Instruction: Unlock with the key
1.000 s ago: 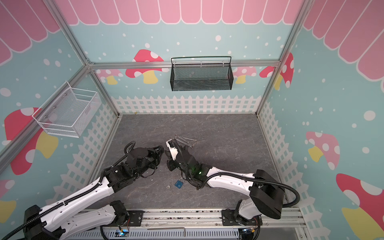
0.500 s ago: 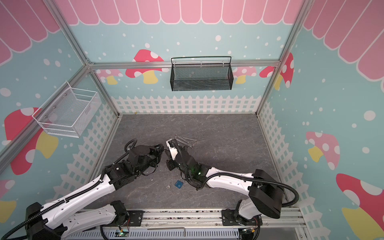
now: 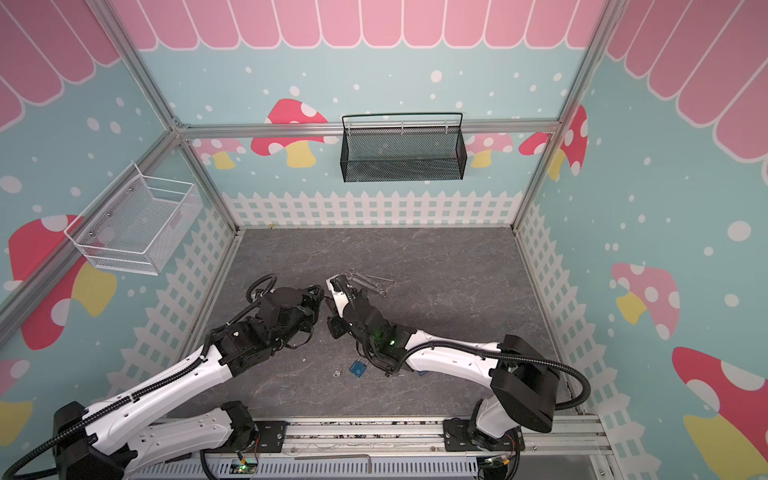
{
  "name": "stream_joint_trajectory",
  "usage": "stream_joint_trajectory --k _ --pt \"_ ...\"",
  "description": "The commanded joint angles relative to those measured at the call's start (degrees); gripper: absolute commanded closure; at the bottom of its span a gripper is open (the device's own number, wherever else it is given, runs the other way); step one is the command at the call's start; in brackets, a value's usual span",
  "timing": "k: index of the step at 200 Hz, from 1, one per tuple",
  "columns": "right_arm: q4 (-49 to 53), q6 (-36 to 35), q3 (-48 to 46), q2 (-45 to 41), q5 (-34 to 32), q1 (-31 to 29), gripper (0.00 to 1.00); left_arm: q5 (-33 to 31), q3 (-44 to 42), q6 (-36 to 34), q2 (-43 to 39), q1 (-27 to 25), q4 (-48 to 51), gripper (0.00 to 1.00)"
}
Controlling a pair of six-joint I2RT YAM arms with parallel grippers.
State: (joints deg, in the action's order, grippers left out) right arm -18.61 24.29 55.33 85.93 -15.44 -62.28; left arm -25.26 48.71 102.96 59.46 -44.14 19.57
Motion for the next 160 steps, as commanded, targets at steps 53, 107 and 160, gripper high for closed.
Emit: stream_joint_trajectory --k 53,107,160 --pt "-0.26 0.39 5.57 1.69 12.49 -3.28 1.0 1.31 4.33 -3.13 3.17 -2.0 -4.23 1.0" --pt "-0.5 -1.22 6.19 0.23 13.03 -2.44 1.0 3.45 2.83 -5.0 3.38 -2.94 -2.4 1.0" --pt "-2.77 -0.29 6.35 -0.76 16.39 -0.93 1.0 8.24 -1.54 -3.29 2.27 -3.3 -7.14 1.0"
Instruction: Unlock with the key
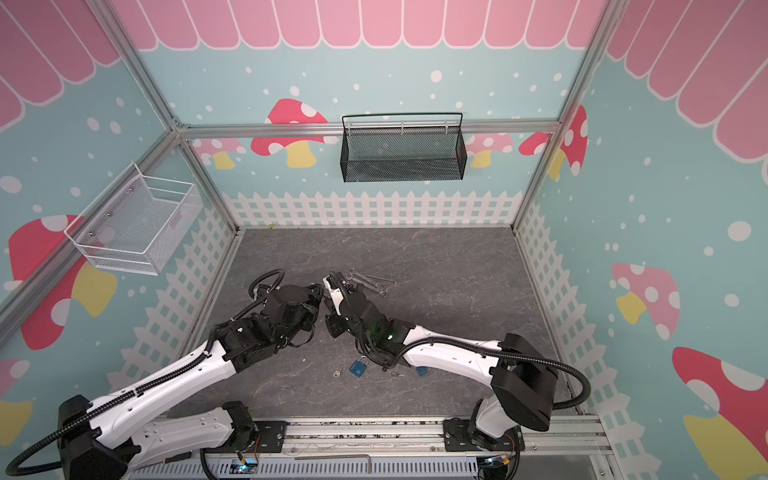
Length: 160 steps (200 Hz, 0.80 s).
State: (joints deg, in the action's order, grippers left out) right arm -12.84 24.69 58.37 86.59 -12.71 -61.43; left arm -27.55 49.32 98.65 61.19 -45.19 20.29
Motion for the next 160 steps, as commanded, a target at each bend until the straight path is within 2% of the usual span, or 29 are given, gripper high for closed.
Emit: stream_joint_trajectory --k 1,28,73,94,105,134,160 --pt "-8.57 -0.64 3.36 -1.33 13.75 -1.78 1.0 10.74 -2.09 0.97 0.53 -2.26 -7.92 1.0" --pt "-8.25 -0.2 4.05 -0.68 13.8 -1.19 1.0 13.06 -0.98 -0.28 0.02 -2.69 -7.89 1.0" --pt "-7.87 1.67 4.59 -0.58 15.6 0.19 1.0 13.12 -1.58 -0.3 -0.7 -3.38 -7.94 1.0" --pt "-7.55 1.89 4.78 0.12 15.84 0.98 1.0 15.62 -0.29 -0.83 0.59 -4.03 -10.44 1.0" --pt "-7.57 2.4 4.52 -0.29 16.84 1.68 1.0 14.86 0.42 -1.68 0.62 -4.03 -8.14 1.0" --pt "-7.29 5.23 3.91 -2.02 22.03 3.53 1.0 14.06 -2.8 -1.11 -0.63 -3.03 -9.73 1.0" --pt "-9.14 11.75 3.02 -2.62 29.71 6.39 1.0 14.58 -4.78 -1.92 -0.9 -2.73 -14.18 1.0"
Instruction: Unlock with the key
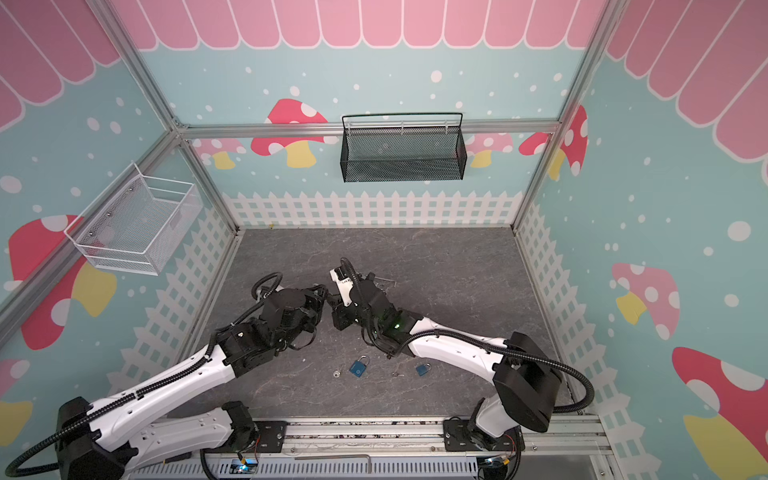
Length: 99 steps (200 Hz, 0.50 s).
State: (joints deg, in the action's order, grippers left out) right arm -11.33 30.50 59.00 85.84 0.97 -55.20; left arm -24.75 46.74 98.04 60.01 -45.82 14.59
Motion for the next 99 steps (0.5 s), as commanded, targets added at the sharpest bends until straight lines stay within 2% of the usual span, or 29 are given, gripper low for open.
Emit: stream_joint_trajectory --k 1,38,72,99 --pt "-10.86 6.26 2.32 -1.94 16.23 0.26 1.0 11.81 -2.24 -1.33 0.28 -2.09 -8.59 1.0" --pt "-18.1 16.71 -0.82 -3.62 22.12 3.71 1.0 11.43 -3.4 -2.05 -0.24 -2.08 -12.49 1.0" --pt "-23.05 22.32 -1.86 -3.61 25.33 4.6 1.0 11.83 -3.59 -2.26 0.61 -2.08 -14.36 1.0" --pt "-25.19 25.83 -2.84 -4.44 25.43 5.01 1.0 11.21 -3.67 -2.07 0.63 -2.08 -12.92 1.0"
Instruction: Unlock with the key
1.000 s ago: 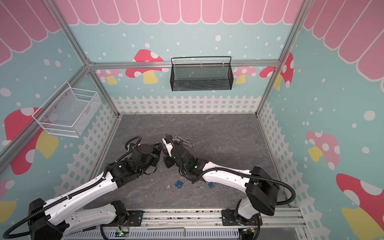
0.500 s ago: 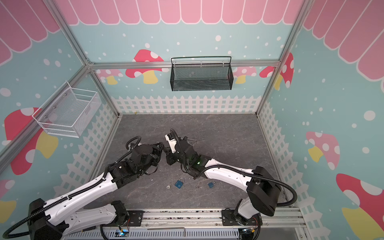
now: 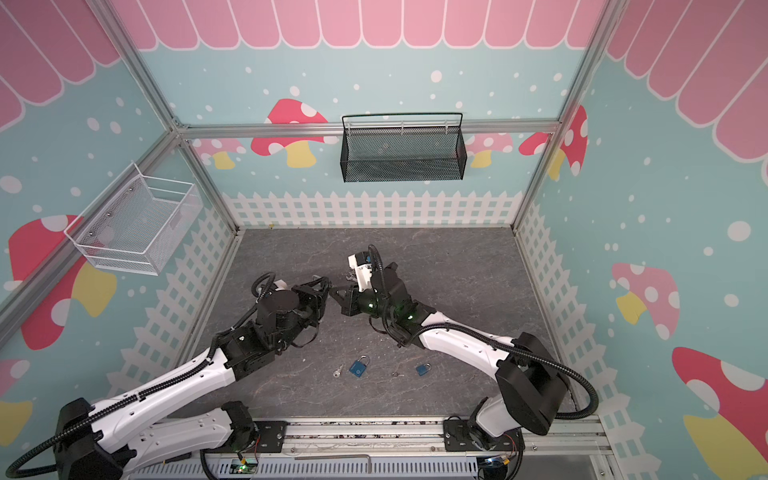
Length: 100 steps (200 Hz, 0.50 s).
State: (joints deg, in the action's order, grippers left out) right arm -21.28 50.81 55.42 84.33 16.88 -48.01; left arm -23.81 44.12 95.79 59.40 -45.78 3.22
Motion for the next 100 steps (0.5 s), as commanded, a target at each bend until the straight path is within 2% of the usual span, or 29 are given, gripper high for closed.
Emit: stream_joint_trajectory --k 1,15,33,64,100 --pt "-15.26 5.48 0.74 -2.94 9.46 -2.18 1.0 10.23 -1.05 0.23 1.24 -2.12 -1.47 1.0" --pt "-14.57 5.04 0.81 -3.26 8.82 -2.18 1.0 9.77 -1.47 0.54 0.99 -2.04 -1.95 1.0" --pt "-9.76 1.12 1.12 -3.86 6.11 -2.18 1.0 9.69 -0.54 -0.56 0.67 -1.22 -0.48 1.0" --pt "-1.13 -8.14 0.54 -6.09 -0.97 -2.18 1.0 9.08 4.94 -7.29 0.44 1.66 9.77 1.0" --pt "7.55 -16.01 0.92 -6.75 -6.28 -2.12 0.61 11.23 7.4 -17.05 0.52 6.23 14.86 1.0"
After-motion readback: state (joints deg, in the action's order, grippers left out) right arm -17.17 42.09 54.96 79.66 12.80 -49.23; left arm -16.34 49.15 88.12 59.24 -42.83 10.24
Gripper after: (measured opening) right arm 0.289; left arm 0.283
